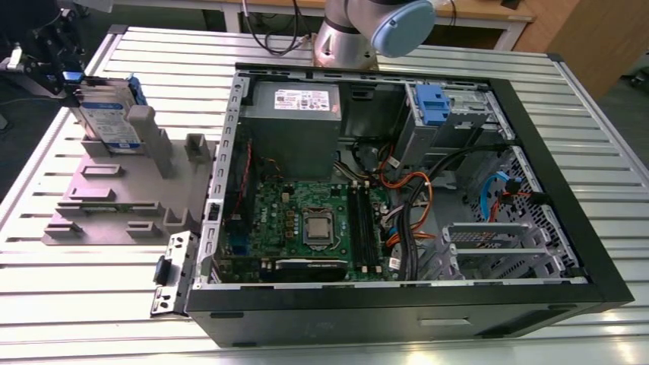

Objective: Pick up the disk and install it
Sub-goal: 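Pick up the disk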

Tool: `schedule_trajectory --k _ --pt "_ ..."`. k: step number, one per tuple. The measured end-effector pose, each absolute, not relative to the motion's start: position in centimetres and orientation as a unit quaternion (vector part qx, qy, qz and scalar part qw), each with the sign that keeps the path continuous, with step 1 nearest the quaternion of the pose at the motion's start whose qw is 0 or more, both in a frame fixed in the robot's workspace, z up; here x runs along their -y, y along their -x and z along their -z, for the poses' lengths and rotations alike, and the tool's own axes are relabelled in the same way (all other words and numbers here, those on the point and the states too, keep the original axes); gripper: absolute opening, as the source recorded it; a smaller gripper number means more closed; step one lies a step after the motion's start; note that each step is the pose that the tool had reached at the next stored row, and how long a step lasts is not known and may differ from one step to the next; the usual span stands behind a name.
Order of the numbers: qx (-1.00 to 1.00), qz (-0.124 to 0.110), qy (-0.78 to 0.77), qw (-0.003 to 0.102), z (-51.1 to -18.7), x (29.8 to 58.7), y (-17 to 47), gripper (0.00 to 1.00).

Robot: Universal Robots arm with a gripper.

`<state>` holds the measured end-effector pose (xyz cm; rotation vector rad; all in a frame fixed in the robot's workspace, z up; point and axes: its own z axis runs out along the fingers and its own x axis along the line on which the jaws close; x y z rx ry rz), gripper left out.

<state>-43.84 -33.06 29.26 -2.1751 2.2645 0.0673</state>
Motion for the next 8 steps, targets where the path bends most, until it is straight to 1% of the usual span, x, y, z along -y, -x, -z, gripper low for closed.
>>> schedule_trajectory --k 4,5,8 --pt "-0.721 -0.021 0.693 0.001 -29.26 33.06 43.84 0.47" --pt "-0.721 -0.021 0.693 0.001 -29.25 33.06 43.84 0.4" --pt "-0.721 -0.021 0.693 0.001 -29.23 33.06 43.84 0.4"
